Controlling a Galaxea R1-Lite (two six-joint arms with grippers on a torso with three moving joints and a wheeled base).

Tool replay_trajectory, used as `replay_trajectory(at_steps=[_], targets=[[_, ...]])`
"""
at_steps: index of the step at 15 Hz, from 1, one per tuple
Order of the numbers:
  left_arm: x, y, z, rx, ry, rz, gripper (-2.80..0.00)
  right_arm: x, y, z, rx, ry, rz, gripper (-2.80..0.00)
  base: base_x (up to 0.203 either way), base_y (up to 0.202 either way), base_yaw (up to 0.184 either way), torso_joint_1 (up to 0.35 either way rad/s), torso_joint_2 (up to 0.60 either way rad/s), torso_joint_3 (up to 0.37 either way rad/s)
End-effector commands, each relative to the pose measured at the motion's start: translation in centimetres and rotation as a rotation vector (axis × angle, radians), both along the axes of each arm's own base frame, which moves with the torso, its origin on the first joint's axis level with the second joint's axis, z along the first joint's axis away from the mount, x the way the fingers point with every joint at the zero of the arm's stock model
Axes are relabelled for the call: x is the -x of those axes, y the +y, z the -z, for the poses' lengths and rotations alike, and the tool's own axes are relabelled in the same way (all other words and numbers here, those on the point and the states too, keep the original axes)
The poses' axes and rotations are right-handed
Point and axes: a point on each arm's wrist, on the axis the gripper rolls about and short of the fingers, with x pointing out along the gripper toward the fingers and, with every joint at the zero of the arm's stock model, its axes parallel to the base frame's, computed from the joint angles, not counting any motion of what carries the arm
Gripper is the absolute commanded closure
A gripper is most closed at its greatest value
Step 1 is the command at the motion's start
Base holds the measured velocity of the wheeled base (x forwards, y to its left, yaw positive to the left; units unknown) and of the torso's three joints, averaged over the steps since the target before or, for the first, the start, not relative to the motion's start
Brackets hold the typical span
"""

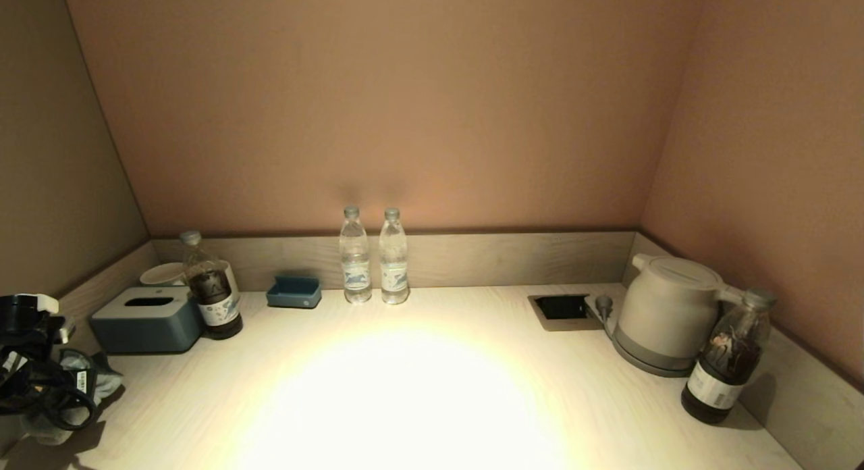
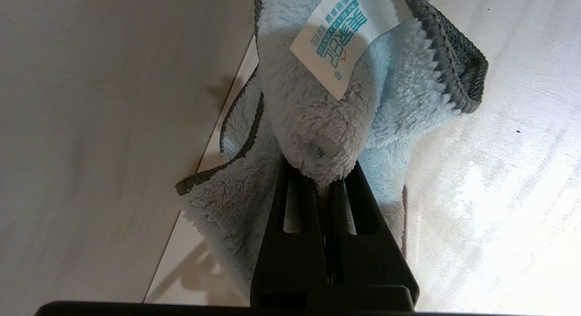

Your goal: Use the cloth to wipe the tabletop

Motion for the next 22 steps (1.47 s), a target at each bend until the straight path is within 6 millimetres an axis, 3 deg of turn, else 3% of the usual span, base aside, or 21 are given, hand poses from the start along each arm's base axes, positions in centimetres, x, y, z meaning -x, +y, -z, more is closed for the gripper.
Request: replay_trajectory(at_steps=[1,3,4,9,12,18,22], targets=[[-0.1,0.0,0.2,-0.001,0.004,0.000,0.00,0.0,0.0,0.0,0.000,0.001,0.000,0.00,0.000,0.000,0.000,0.000,0.00,0.000],[-0.3,0.1,0.3,-0.002,0.006,-0.001,0.00,0.0,0.0,0.0,0.000,0.000,-0.001,0.00,0.000,0.000,0.000,0.000,0.00,0.000],[-0.3,0.2,0.4,-0.001,0.007,-0.001,-2.80,0.0,0.0,0.0,0.000,0.000,-0.001,0.00,0.000,0.000,0.000,0.000,0.00,0.000],[-0.3,0.1,-0.1,-0.001,-0.013,-0.010,-2.80,0.0,0.0,0.0,0.000,0.001,-0.001,0.00,0.000,0.000,0.000,0.000,0.00,0.000],[0.0,-0.1,-1.6,0.015,-0.080,-0.046,-2.80,0.0,0.0,0.0,0.000,0.001,0.000,0.00,0.000,0.000,0.000,0.000,0.00,0.000],[1.5,-1.9,-7.8,0.039,-0.312,-0.070,-2.80,0.0,0.0,0.0,0.000,-0.001,0.000,0.00,0.000,0.000,0.000,0.000,0.00,0.000],[2.7,-4.1,-9.1,0.135,-0.384,-0.003,-2.80,0.0,0.0,0.0,0.000,0.001,-0.001,0.00,0.000,0.000,0.000,0.000,0.00,0.000]])
